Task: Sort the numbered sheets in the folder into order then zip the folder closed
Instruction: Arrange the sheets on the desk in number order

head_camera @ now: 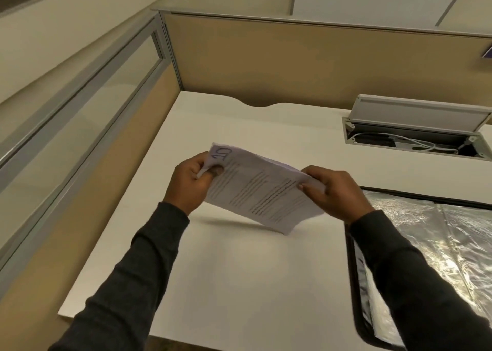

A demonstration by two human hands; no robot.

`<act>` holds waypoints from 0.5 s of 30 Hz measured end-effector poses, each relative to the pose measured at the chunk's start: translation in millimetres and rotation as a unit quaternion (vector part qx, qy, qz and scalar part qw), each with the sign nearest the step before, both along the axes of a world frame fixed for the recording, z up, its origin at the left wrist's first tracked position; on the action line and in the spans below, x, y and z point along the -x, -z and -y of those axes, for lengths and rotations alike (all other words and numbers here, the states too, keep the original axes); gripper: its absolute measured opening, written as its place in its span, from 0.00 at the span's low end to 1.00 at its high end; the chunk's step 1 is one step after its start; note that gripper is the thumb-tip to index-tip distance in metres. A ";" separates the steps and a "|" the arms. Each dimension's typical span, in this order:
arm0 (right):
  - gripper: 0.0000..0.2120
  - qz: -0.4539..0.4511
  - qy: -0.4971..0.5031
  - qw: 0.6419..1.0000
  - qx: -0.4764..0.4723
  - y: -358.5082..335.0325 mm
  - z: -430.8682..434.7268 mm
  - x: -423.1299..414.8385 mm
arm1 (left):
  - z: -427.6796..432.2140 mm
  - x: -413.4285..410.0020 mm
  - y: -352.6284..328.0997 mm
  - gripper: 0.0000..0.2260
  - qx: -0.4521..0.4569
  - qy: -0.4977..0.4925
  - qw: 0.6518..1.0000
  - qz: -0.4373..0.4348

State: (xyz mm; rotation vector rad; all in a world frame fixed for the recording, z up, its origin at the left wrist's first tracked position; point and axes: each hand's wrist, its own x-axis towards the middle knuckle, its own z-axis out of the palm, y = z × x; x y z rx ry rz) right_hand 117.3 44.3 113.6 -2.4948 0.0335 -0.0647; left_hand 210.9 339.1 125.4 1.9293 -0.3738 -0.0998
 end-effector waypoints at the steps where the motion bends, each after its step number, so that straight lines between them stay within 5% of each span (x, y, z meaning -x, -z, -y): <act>1: 0.06 -0.029 0.012 0.999 -0.029 -1.2 9.8 2.7 | -4.4 0.3 1.7 0.12 0.026 -0.016 0.999 -0.012; 5: 0.12 -0.088 0.093 0.954 -0.270 12.0 24.7 16.8 | -17.2 2.5 21.0 0.11 0.088 -0.093 0.990 -0.058; 8: 0.12 -0.042 0.129 0.895 -0.424 26.2 4.3 20.9 | -13.7 11.7 32.4 0.10 0.153 -0.127 0.976 -0.090; 15: 0.11 -0.015 0.246 0.838 -0.487 77.4 -27.9 32.4 | -6.2 27.9 73.6 0.09 0.179 -0.173 0.951 -0.185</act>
